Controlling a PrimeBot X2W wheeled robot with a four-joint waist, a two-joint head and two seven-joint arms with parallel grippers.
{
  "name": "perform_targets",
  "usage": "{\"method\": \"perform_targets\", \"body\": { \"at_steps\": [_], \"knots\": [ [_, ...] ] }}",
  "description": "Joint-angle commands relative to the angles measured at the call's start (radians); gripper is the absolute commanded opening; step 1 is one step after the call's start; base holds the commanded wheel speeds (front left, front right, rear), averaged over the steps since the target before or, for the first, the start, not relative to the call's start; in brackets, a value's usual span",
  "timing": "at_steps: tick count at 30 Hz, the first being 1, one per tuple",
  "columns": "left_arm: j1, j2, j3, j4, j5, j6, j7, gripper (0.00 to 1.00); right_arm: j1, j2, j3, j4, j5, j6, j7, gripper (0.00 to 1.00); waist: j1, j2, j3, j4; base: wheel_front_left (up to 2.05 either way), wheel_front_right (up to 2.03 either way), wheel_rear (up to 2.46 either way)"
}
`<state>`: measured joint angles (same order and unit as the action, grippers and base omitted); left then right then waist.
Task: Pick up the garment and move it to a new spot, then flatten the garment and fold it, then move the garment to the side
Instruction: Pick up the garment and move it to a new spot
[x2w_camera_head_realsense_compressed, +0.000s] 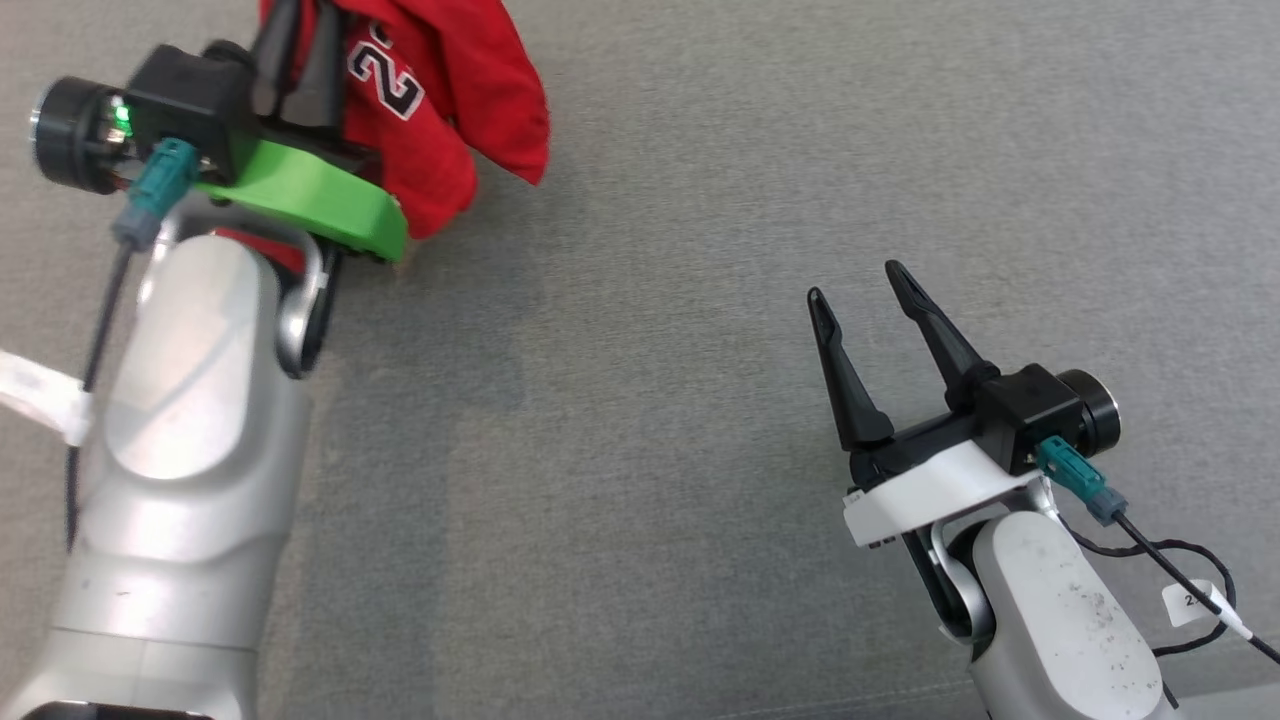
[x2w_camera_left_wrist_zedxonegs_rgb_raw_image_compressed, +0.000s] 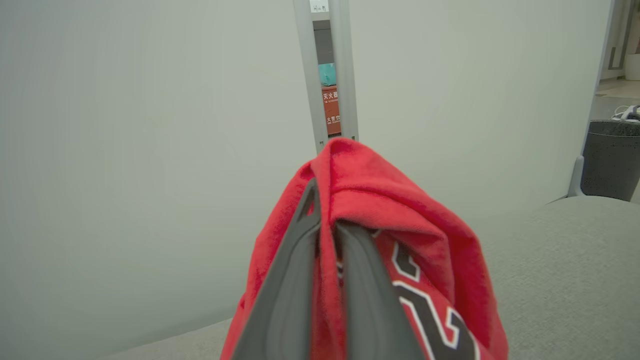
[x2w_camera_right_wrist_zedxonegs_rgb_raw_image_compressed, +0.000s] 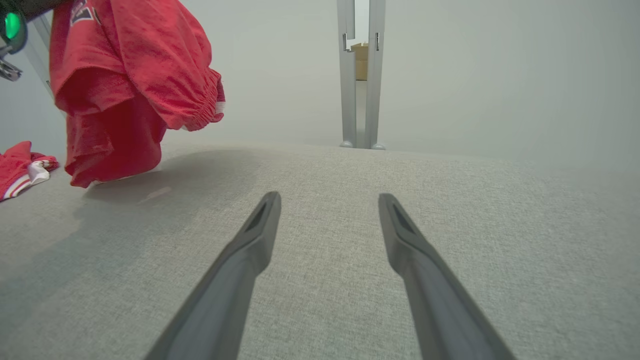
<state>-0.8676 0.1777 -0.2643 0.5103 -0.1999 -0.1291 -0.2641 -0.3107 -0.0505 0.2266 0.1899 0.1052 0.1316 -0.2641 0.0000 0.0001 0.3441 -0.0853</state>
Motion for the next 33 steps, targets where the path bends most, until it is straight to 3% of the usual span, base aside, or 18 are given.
{"method": "perform_targets", "body": {
  "at_steps": [1,8,14,15,16,17,18,25,33],
  "knots": [
    [0.023,-0.02,-0.02,-0.007,-0.015,-0.002,-0.001,0.0,0.018,-0.001,0.002,-0.003,0.007,-0.002,-0.001,1.0,0.0,-0.0001,-0.052,-0.113,0.0,0.0,0.0],
    [0.115,-0.093,-0.139,-0.004,-0.06,-0.001,-0.001,0.0,0.059,0.0,-0.008,0.0,0.016,-0.002,-0.001,1.0,0.0,-0.0001,-0.082,-0.181,0.0,0.0,0.0],
    [0.226,-0.112,-0.162,0.034,-0.045,-0.001,0.0,0.0,0.079,0.0,-0.017,0.001,0.011,-0.002,-0.001,1.0,0.0,-0.0001,-0.101,-0.183,0.0,0.0,0.0],
    [0.245,-0.112,-0.16,0.044,-0.042,-0.001,0.0,0.17,0.08,0.0,-0.017,0.002,0.011,-0.002,-0.001,1.0,0.0,-0.0001,-0.104,-0.179,0.0,0.0,0.0],
    [0.269,-0.109,-0.151,0.053,-0.037,-0.001,-0.001,0.6,0.081,0.0,-0.016,0.002,0.01,-0.002,-0.001,1.0,0.0,-0.0001,-0.109,-0.173,0.0,0.0,0.0],
    [0.285,-0.106,-0.141,0.057,-0.037,0.0,-0.001,0.92,0.081,0.0,-0.017,0.001,0.009,-0.002,-0.001,1.0,0.0,-0.0001,-0.113,-0.167,0.0,0.0,0.0],
    [0.308,-0.096,-0.126,0.063,-0.032,0.003,0.0,1.0,0.081,0.0,-0.017,0.001,0.009,-0.002,-0.001,1.0,0.0,-0.0001,-0.118,-0.159,0.0,0.0,0.0],
    [0.461,-0.059,0.016,0.027,-0.032,0.042,-0.001,1.0,0.092,-0.001,-0.032,0.002,0.003,-0.002,-0.001,1.0,0.0,-0.0001,-0.156,-0.099,0.0,0.0,0.0],
    [0.623,-0.066,0.189,-0.069,-0.013,0.052,0.0,1.0,0.125,-0.001,-0.062,0.012,0.008,-0.002,-0.001,1.0,0.0,-0.0001,-0.214,-0.023,0.0,0.0,0.0]
  ]
}}
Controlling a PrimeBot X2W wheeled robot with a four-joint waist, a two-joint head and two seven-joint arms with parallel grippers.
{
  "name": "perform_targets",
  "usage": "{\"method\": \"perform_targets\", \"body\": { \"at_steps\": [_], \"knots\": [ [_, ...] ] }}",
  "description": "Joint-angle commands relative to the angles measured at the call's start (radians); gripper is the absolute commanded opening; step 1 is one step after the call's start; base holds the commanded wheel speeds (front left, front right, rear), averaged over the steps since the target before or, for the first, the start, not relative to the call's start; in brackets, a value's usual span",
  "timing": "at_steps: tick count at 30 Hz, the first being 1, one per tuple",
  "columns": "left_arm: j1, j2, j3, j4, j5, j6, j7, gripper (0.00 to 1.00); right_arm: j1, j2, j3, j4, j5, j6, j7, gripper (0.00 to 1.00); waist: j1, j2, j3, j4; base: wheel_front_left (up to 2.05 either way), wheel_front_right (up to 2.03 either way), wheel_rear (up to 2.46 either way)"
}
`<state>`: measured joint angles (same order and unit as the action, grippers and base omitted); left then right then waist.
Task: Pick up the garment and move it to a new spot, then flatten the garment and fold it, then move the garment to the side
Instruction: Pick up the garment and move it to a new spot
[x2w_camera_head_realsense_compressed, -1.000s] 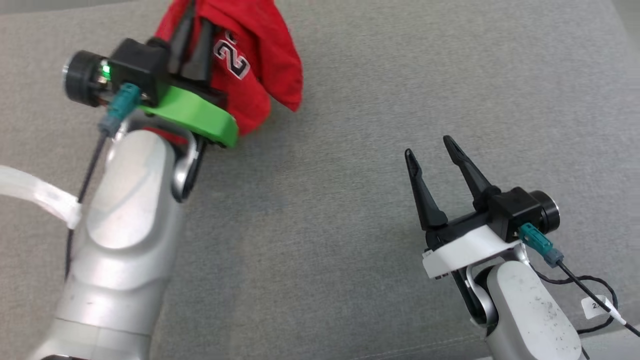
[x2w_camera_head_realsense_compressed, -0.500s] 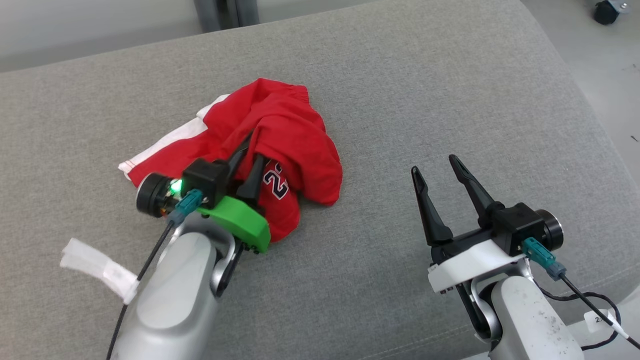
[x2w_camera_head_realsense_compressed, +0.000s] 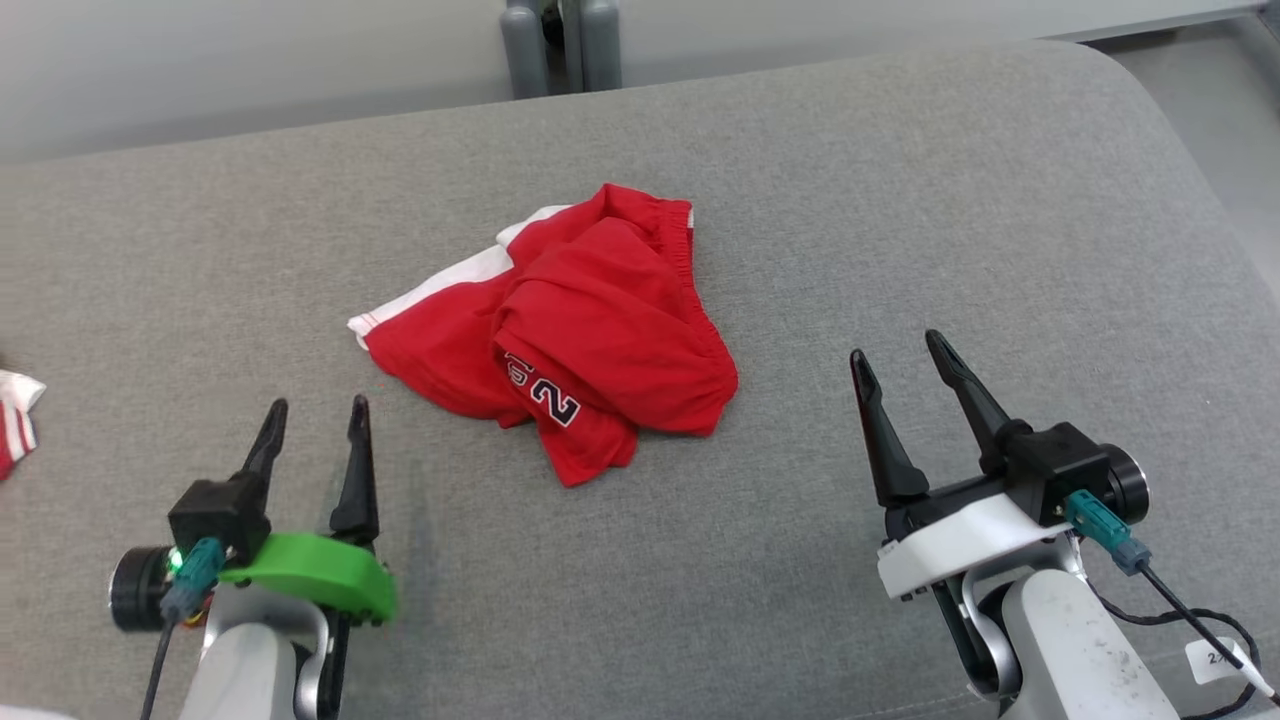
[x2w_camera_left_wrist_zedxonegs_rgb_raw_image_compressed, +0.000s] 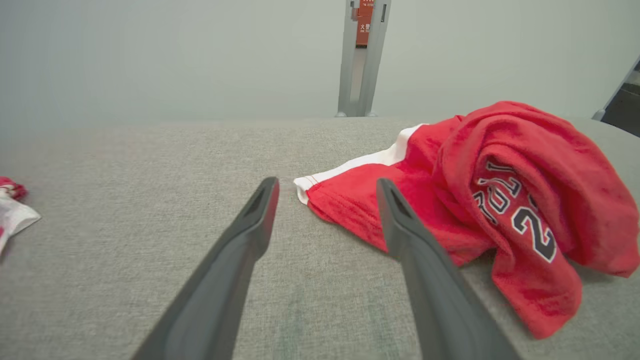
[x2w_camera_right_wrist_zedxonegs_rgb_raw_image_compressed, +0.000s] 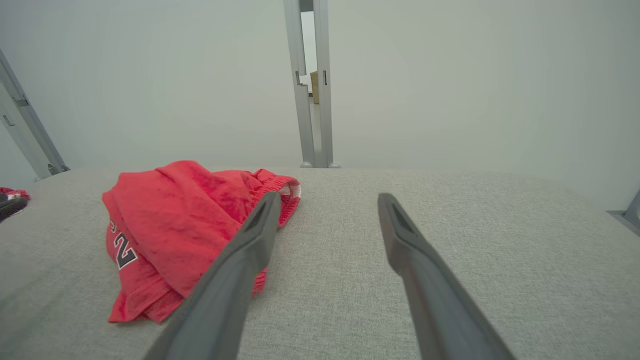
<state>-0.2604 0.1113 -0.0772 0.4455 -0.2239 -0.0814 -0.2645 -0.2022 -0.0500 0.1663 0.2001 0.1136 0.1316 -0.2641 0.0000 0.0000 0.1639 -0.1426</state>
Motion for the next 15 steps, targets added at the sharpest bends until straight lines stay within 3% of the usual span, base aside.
{"method": "perform_targets", "body": {
  "at_steps": [1,9,15],
  "knots": [
    [0.04,-0.003,0.026,-0.02,0.016,0.003,0.0,1.0,0.023,-0.002,-0.006,0.005,-0.003,-0.002,-0.001,1.0,0.0,0.0,-0.045,0.042,0.0,0.0,0.0],
    [0.237,-0.048,0.176,-0.145,0.031,0.012,0.0,1.0,0.086,-0.002,-0.026,0.024,-0.014,-0.002,-0.001,1.0,0.0,0.0,-0.131,0.081,0.0,0.0,0.0],
    [0.316,-0.059,0.198,-0.175,0.041,-0.002,0.0,1.0,0.125,-0.002,-0.039,0.039,-0.017,-0.002,-0.001,1.0,0.0,0.0,-0.15,0.096,0.0,0.0,0.0]
  ]
}}
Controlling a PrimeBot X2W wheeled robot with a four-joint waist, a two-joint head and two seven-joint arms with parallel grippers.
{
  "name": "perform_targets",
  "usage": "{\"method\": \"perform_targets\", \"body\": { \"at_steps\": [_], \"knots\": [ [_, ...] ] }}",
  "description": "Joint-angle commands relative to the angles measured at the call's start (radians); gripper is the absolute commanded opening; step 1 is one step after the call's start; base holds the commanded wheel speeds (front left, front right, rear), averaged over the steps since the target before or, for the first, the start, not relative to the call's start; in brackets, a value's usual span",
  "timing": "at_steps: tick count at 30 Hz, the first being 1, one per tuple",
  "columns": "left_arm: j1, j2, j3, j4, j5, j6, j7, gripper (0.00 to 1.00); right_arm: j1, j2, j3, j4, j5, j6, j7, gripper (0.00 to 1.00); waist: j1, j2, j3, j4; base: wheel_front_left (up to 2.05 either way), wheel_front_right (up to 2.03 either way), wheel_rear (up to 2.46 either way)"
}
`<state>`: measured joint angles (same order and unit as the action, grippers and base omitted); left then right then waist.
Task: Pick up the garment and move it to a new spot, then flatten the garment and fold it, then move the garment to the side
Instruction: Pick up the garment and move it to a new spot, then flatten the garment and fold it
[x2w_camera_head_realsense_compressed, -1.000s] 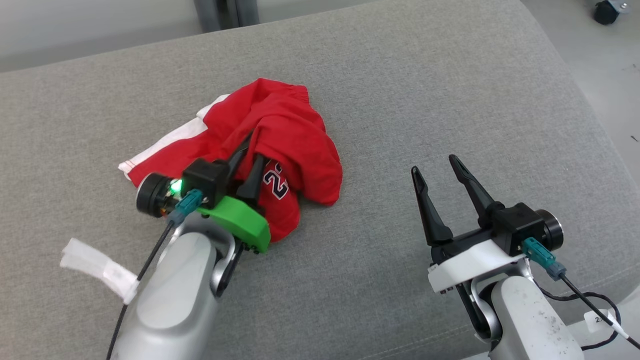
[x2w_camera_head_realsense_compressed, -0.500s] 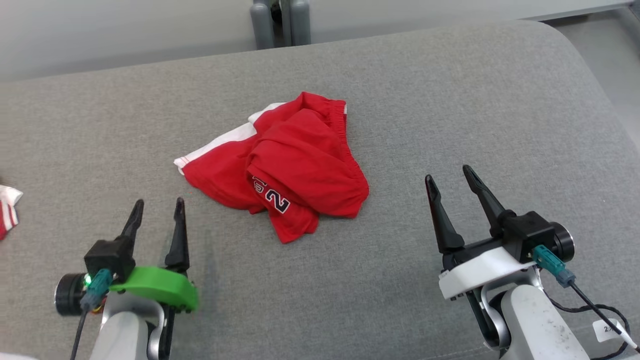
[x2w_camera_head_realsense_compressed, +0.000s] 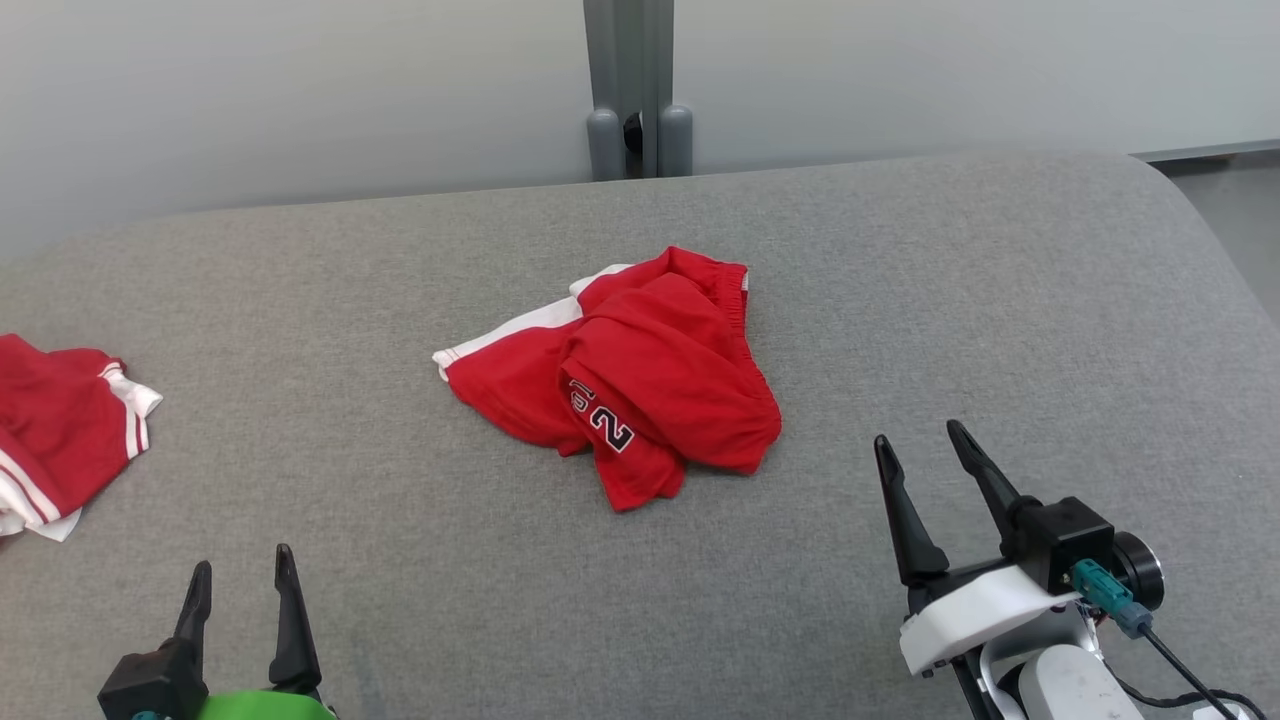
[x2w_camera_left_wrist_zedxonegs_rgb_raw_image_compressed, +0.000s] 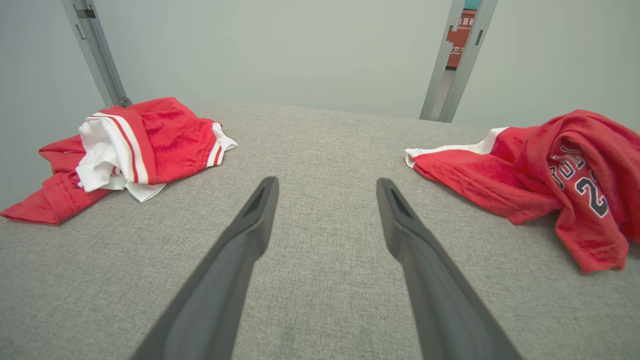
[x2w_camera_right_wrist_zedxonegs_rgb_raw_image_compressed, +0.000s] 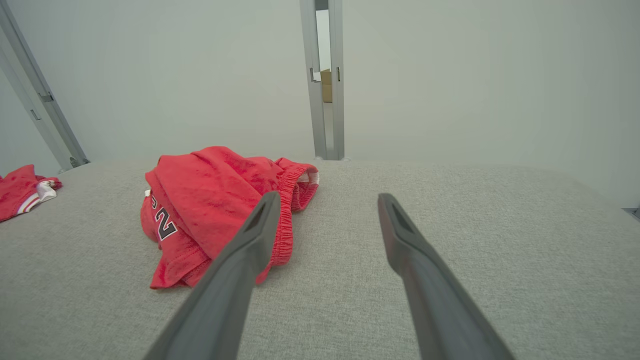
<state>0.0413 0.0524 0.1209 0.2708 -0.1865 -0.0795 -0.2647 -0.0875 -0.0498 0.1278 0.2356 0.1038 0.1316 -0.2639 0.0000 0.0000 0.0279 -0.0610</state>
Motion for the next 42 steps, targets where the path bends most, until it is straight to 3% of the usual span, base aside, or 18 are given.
{"method": "perform_targets", "body": {
  "at_steps": [1,12,25,33,34,35,36,37,42],
  "knots": [
    [0.018,-0.001,-0.005,0.0,-0.002,-0.006,0.0,1.0,0.014,-0.002,0.0,0.007,-0.01,-0.002,-0.001,1.0,0.0,0.0,-0.014,0.017,0.0,0.0,0.0],
    [-0.04,-0.001,-0.084,0.001,-0.021,-0.008,0.0,1.0,-0.032,-0.002,-0.021,0.055,-0.014,-0.002,-0.001,1.0,0.0,0.0,0.068,0.077,0.0,0.0,0.0],
    [-0.118,0.0,-0.234,0.016,-0.002,-0.024,0.0,1.0,-0.215,-0.002,-0.053,0.315,0.013,-0.002,-0.001,1.0,0.0,0.0,0.193,0.252,0.0,0.0,0.0],
    [-0.135,0.0,-0.262,0.023,-0.004,-0.025,0.0,1.0,-0.256,-0.002,-0.073,0.423,0.007,-0.002,-0.001,1.0,0.0,0.0,0.214,0.298,0.0,0.0,0.0],
    [-0.133,0.0,-0.263,0.026,-0.003,-0.025,0.0,1.0,-0.251,-0.002,-0.066,0.434,0.008,-0.002,-0.001,0.48,0.0,0.0,0.209,0.3,0.0,0.0,0.0],
    [-0.129,0.0,-0.263,0.026,-0.004,-0.022,0.0,1.0,-0.248,-0.002,-0.06,0.441,0.009,-0.002,-0.001,0.33,0.0,0.0,0.204,0.3,0.0,0.0,0.0],
    [-0.125,0.0,-0.263,0.029,-0.007,-0.02,0.0,1.0,-0.245,-0.003,-0.056,0.447,0.014,-0.002,0.0,0.33,0.0,0.0,0.198,0.298,0.0,0.0,0.0],
    [-0.121,0.0,-0.262,0.031,-0.009,-0.02,0.0,1.0,-0.243,-0.002,-0.051,0.449,0.019,-0.002,0.0,0.0,0.0,0.0,0.193,0.296,0.0,0.0,0.0],
    [-0.114,0.0,-0.267,0.031,-0.012,-0.022,0.0,1.0,-0.238,-0.003,-0.041,0.424,0.026,-0.002,-0.001,0.0,0.0,0.0,0.175,0.282,0.0,0.0,0.0]
  ]
}}
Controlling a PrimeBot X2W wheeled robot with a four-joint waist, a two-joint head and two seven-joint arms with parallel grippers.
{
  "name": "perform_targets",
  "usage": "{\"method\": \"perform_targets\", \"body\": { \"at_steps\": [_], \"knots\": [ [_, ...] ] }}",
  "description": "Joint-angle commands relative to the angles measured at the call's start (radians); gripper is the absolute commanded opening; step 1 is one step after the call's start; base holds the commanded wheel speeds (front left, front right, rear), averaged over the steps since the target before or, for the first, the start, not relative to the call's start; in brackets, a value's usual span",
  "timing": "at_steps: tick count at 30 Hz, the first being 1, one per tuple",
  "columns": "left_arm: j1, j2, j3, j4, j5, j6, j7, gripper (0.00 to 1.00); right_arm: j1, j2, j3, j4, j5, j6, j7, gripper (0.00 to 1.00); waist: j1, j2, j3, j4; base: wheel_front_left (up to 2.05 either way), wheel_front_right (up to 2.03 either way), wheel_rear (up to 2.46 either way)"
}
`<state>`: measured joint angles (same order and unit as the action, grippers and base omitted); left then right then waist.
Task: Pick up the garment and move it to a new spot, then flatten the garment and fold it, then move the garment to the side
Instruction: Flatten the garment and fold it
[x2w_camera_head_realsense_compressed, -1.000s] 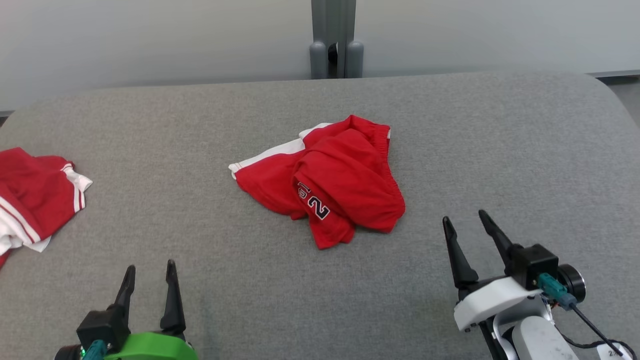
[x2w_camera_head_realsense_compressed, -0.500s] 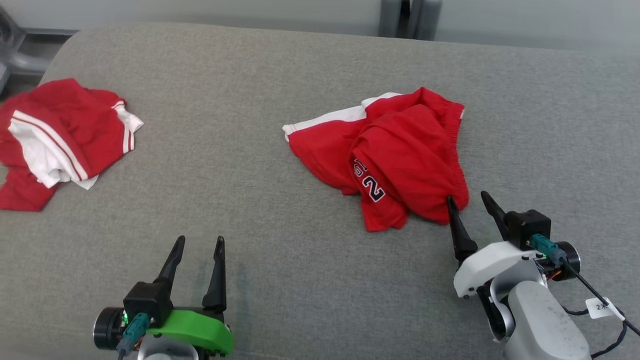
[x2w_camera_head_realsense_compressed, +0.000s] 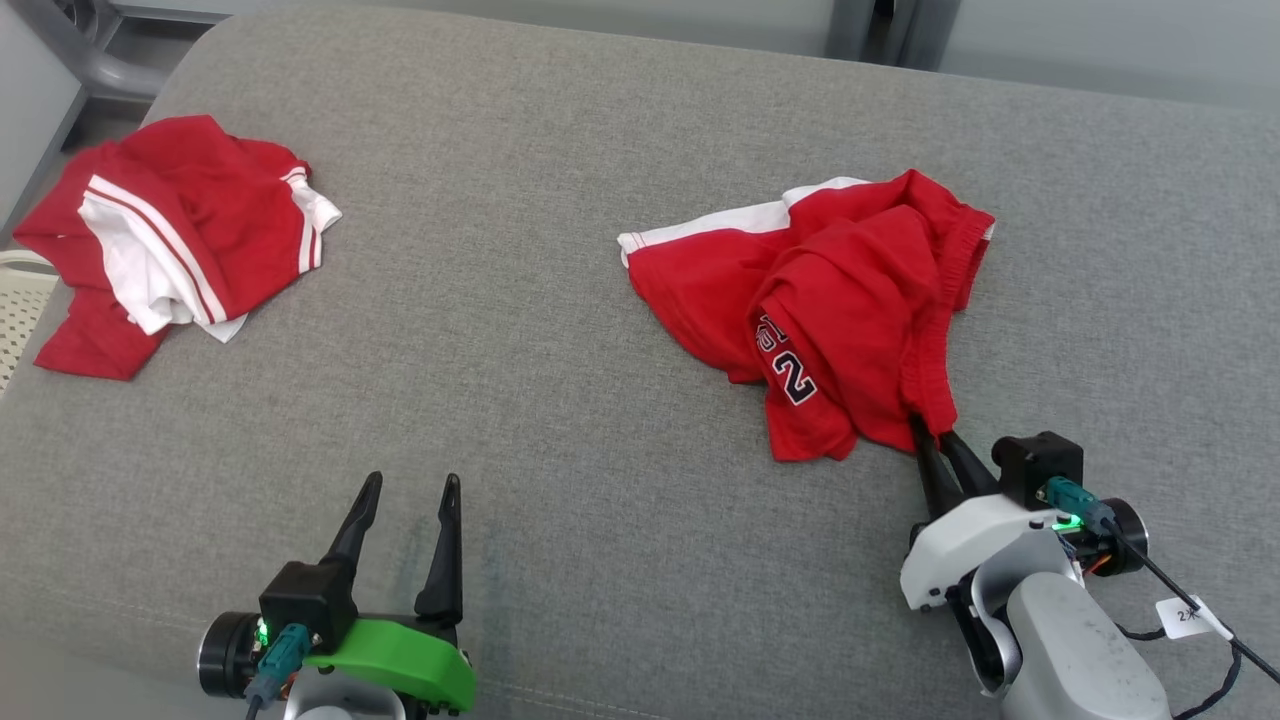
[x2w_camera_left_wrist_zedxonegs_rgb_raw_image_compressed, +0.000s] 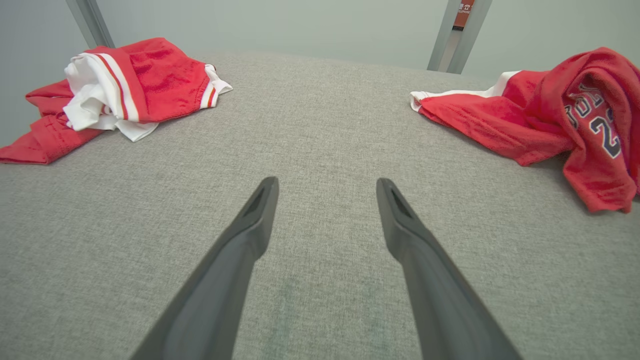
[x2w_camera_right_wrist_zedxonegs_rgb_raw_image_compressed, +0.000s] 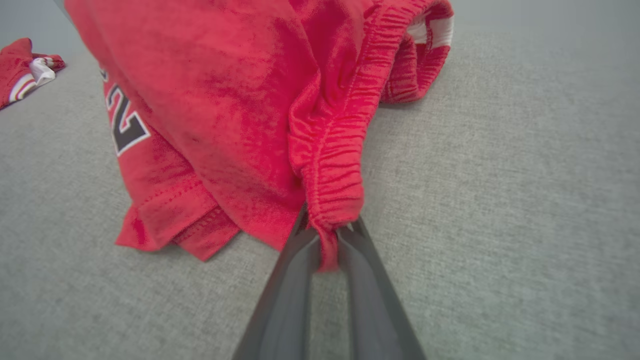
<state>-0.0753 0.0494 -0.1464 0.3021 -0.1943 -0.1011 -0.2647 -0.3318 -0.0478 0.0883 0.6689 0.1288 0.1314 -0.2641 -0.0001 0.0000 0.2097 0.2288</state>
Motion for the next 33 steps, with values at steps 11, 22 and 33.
{"method": "perform_targets", "body": {
  "at_steps": [11,22,33],
  "knots": [
    [0.046,0.003,0.024,0.009,0.01,-0.007,0.0,1.0,0.017,-0.004,0.068,-0.318,0.143,-0.001,-0.002,0.0,0.0001,0.0,-0.097,-0.069,0.0,0.0,0.0],
    [0.102,0.003,-0.022,0.026,-0.023,0.006,0.0,1.0,-0.172,-0.004,0.298,-0.463,0.409,-0.001,-0.002,0.0,0.0001,0.0,-0.208,-0.074,0.0,0.0,0.0],
    [0.074,0.003,-0.039,0.021,-0.03,0.014,0.0,1.0,-0.236,-0.006,0.02,-0.1,0.296,-0.001,-0.002,0.0,0.0001,0.0,-0.166,-0.049,0.0,0.0,0.0]
  ]
}}
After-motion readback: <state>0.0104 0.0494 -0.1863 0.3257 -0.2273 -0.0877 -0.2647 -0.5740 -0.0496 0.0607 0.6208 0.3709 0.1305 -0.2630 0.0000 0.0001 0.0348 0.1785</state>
